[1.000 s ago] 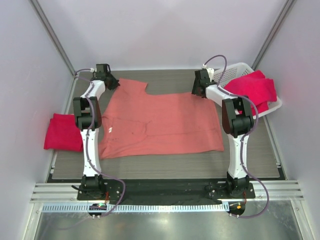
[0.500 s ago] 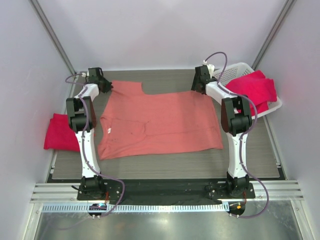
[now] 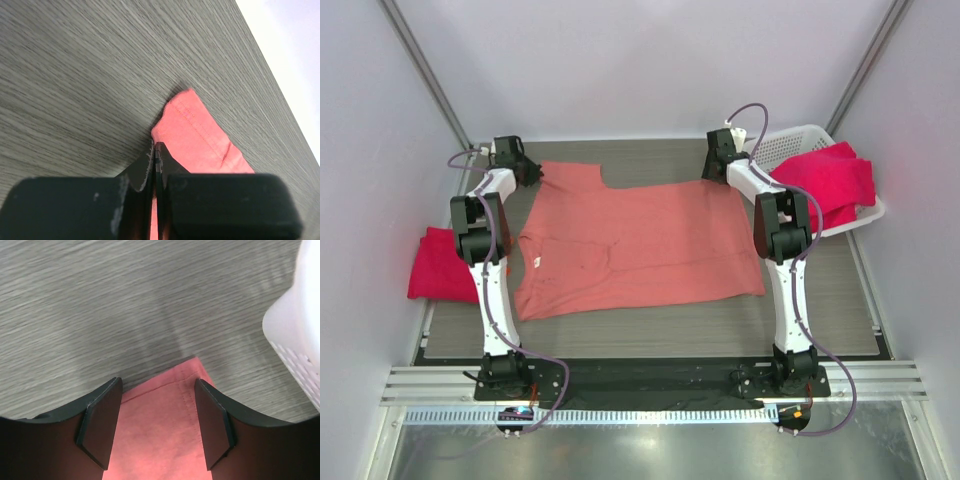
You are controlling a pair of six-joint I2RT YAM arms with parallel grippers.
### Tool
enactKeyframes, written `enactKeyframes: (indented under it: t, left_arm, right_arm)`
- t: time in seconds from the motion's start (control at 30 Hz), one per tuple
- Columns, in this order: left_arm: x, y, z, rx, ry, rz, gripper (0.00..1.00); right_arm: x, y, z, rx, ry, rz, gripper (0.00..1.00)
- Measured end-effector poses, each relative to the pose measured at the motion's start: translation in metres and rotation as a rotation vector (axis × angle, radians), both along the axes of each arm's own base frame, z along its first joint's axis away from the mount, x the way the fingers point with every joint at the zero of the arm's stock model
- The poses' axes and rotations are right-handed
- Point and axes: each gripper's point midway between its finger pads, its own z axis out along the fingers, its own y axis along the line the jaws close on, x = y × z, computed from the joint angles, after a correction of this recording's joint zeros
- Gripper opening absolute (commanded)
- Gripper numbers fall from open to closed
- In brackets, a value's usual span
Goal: Fold and stack the t-shirts
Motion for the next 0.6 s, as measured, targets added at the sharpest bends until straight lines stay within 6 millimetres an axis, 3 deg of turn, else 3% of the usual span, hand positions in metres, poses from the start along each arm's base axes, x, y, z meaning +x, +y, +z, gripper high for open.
enactKeyframes:
  t: [0.13,0.17,0.43,0.6]
  left_arm:
    - [0.0,0.0,0.0,0.0,-0.001,-0.001,0.0]
    - [0.0,-0.001,0.001,0.001,-0.003,0.0,0.0]
    - [-0.002,-0.008,0.001,0.056,-0.001,-0.015,0.0]
    - [0.0,-0.026,0.004,0.103,-0.009,-0.064,0.0]
  right_arm:
    - [0.005,-0.008,-0.002,-0.014,0.002,-0.029,0.53]
    - [0.006,-0.009,-0.001,-0.018,0.002,-0.035,0.42]
    - [0.004,-0.021,-0.002,-0.031,0.012,-0.067,0.01]
    - [0.004,-0.021,-0.001,-0.035,0.009,-0.074,0.01]
